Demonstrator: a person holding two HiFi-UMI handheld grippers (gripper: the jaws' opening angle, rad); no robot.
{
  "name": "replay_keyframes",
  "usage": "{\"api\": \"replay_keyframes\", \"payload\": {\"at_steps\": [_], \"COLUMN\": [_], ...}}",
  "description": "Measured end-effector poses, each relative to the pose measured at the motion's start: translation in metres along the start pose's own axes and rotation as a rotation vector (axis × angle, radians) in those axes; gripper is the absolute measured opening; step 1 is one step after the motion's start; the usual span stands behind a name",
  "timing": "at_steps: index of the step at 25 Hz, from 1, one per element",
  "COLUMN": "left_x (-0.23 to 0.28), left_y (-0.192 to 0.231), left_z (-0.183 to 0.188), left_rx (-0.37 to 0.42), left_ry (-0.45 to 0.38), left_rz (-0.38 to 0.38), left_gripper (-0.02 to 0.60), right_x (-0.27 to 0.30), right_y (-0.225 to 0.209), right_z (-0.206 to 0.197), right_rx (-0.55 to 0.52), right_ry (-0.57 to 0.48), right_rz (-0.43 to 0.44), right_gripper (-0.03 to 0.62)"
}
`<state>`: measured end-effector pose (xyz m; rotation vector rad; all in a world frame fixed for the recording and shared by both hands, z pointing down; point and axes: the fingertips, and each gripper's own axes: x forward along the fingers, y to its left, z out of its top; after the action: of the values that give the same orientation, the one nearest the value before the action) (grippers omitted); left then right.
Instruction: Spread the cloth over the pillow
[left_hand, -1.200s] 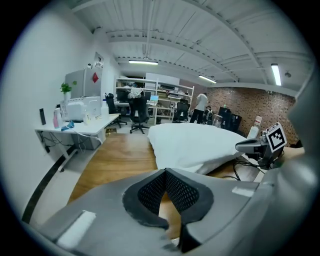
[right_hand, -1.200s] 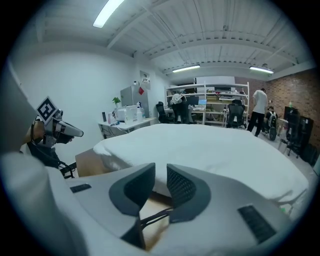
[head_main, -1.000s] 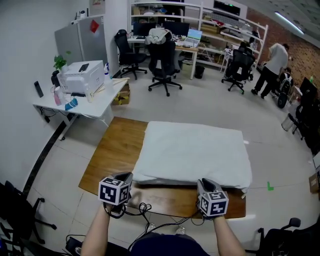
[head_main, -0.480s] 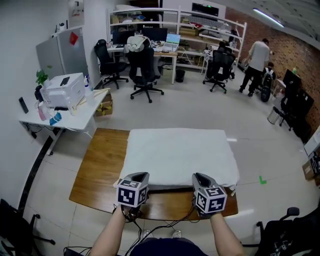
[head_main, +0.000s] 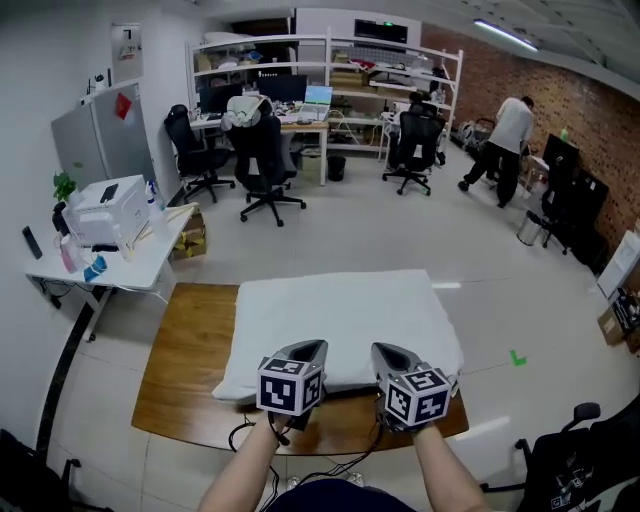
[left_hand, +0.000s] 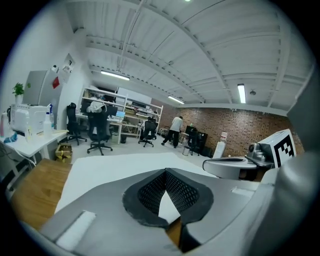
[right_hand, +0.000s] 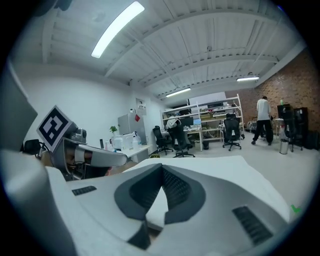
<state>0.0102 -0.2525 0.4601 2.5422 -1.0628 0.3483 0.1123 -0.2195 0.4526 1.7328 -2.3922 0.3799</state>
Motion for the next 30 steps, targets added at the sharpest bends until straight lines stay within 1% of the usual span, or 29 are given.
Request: {"api": "replay_keyframes", "payload": {"at_steps": [7, 12, 18, 24, 30], "left_x": [0.005, 0.004, 0.004, 0.004, 0.001], "left_y": [-0.014, -0.010, -0.013, -0.016, -0.011], "left_z": [0.007, 0.002, 0.002, 0.005, 0.000], "left_rx": [0.008, 0.005, 0.005, 0.009, 0.001], "left_ry": [-0.006, -0.004, -0.004, -0.009, -0.005], "left_rz": [-0.023, -0.017, -0.030, -0.037, -0.032], "left_gripper": [0.009, 0.009, 0.009, 0.009, 0.009], "right_x": [-0.005, -0.005, -0.005, -0.006, -0.004], "right_y": [0.004, 0.008, 0.011, 0.011, 0.014], "right_z": [0.009, 0.011, 0.021, 0.024, 0.024], "right_rx": [-0.018, -0.020, -0.025, -0.023, -0.026], "right_ry": [-0.026, -0.035, -0.052, -0.061, -0.062], "right_rz": [0.034, 0.053, 0.074, 0.081, 0.085], "right_gripper": [0.007, 0.007, 0.006, 0.008, 0.008]}}
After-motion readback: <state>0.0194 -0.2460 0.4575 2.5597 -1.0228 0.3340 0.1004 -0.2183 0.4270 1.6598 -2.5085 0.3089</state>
